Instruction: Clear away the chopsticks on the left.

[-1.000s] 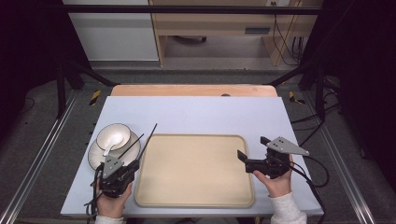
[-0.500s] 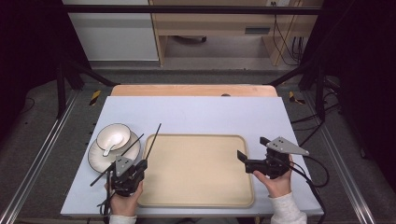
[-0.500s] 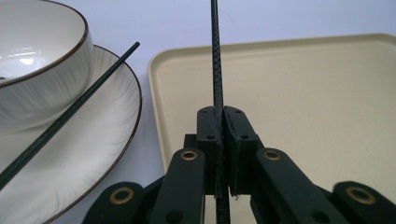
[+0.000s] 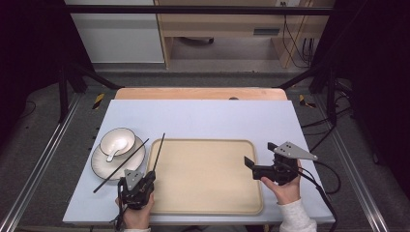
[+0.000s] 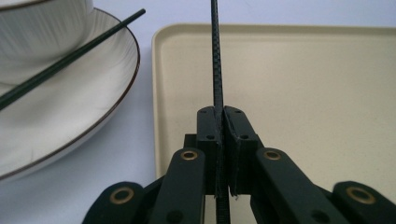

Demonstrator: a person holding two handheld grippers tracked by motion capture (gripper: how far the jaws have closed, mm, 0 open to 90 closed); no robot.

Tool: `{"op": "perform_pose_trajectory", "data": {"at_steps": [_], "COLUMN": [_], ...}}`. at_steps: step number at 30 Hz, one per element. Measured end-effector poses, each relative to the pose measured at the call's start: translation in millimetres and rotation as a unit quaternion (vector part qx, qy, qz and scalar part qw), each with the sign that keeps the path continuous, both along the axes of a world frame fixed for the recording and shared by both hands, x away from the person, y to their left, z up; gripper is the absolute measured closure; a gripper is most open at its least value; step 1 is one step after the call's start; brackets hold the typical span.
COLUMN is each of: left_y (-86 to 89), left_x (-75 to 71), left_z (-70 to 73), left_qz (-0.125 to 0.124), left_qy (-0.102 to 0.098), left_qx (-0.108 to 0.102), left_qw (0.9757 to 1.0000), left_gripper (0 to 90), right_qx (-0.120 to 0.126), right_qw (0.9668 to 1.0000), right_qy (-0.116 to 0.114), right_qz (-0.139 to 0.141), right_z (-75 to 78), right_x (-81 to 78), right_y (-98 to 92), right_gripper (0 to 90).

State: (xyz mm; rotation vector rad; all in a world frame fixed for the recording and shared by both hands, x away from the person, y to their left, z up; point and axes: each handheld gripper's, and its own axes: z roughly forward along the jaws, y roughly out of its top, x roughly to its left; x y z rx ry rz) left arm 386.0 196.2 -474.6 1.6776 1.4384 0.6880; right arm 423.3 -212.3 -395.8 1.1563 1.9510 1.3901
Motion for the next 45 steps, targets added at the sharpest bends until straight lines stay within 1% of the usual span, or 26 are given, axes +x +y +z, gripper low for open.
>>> {"op": "perform_pose_trajectory", "data": {"at_steps": [3,5,11,19,20,25,28,31,32,34,37,38,39,40,41,42,44,45], "left_y": [-0.3,-1.3,-3.3,-4.9,-5.5,-7.2,-6.5,-5.3,-3.3,-1.9,1.0,1.0,2.3,3.9,3.9,5.9,7.5,8.2], "left_x": [0.5,1.8,2.6,3.9,4.0,3.9,3.9,3.1,2.7,2.4,2.8,2.8,3.6,5.0,5.0,5.2,7.1,8.1], "left_z": [-2.5,-6.0,-11.6,-13.7,-13.0,-13.1,-12.5,-10.2,-5.6,0.3,11.1,11.1,14.8,22.9,22.9,31.8,40.1,44.1], "left_qz": [0.001,0.001,0.004,0.008,0.008,0.007,0.005,0.002,-0.004,-0.009,-0.023,-0.023,-0.031,-0.041,-0.041,-0.053,-0.073,-0.078], "left_qy": [0.004,0.012,0.021,0.029,0.033,0.031,0.032,0.028,0.025,0.017,0.006,0.006,0.002,-0.008,-0.008,-0.023,-0.031,-0.033], "left_qx": [0.002,0.007,0.012,0.02,0.024,0.026,0.023,0.019,0.013,0.01,0.002,0.002,-0.003,-0.009,-0.009,-0.01,-0.017,-0.015], "left_qw": [1.0,0.9999,0.9997,0.9993,0.9992,0.9991,0.9992,0.9994,0.9996,0.9998,0.9997,0.9997,0.9995,0.9991,0.9991,0.9983,0.9967,0.9963], "left_gripper": [85.0,85.0,85.0,84.8,84.7,82.8,81.7,78.8,76.6,73.0,67.6,65.4,65.4,60.8,58.3,55.9,52.0,50.8], "right_qx": [-0.001,-0.002,-0.003,-0.002,-0.003,-0.005,-0.003,-0.004,-0.003,-0.003,-0.001,-0.001,-0.001,-0.002,-0.002,-0.001,0.0,0.0], "right_qw": [1.0,1.0,1.0,1.0,1.0,1.0,1.0,1.0,1.0,1.0,1.0,1.0,1.0,1.0,1.0,1.0,1.0,1.0], "right_qy": [-0.001,0.002,0.003,0.001,0.0,0.003,0.004,0.002,0.002,0.001,-0.001,-0.001,-0.001,-0.001,-0.001,-0.001,0.0,-0.001], "right_qz": [0.0,0.001,0.003,0.004,0.004,0.004,0.004,0.004,0.003,0.001,0.002,0.002,0.002,0.001,0.001,0.0,-0.002,-0.002], "right_z": [-0.4,-0.8,-1.8,-1.3,-1.5,-2.3,-1.9,-1.1,-0.9,-0.6,-0.2,-0.2,0.0,0.5,0.5,0.9,1.1,1.1], "right_x": [0.3,0.3,1.0,0.5,0.7,1.2,0.8,0.4,0.3,0.3,0.1,0.1,0.1,-0.2,-0.2,-0.6,-0.6,-0.7], "right_y": [0.3,0.7,1.7,1.4,1.3,2.3,2.0,1.0,0.6,0.5,0.1,0.1,-0.2,-0.8,-0.8,-1.2,-1.3,-1.3], "right_gripper": [2.5,2.5,2.8,2.9,2.9,2.9,2.8,2.9,2.8,2.8,2.8,2.8,2.8,2.8,2.8,2.8,2.8,2.8]}}
